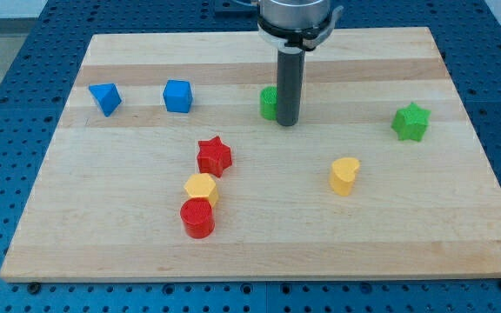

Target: Push the green star parallel to the green circle

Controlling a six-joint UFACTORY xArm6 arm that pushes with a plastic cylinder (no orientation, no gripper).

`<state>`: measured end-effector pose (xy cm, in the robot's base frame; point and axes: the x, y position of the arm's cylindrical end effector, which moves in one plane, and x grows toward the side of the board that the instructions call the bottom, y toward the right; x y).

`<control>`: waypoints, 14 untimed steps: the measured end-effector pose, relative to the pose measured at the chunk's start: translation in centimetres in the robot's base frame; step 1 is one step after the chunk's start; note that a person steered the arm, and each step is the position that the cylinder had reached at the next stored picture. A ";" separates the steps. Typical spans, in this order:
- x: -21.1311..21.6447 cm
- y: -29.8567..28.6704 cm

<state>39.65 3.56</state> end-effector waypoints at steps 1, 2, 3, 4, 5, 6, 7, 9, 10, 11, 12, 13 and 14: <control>-1.0 0.0; -1.4 0.2; 0.8 3.2; 2.4 6.7; 2.4 9.0; 2.4 11.1; 2.5 14.1; 7.7 18.0; 10.3 18.3; 10.8 21.1; 10.8 25.1; 9.8 27.0; 9.5 26.7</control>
<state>49.20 30.30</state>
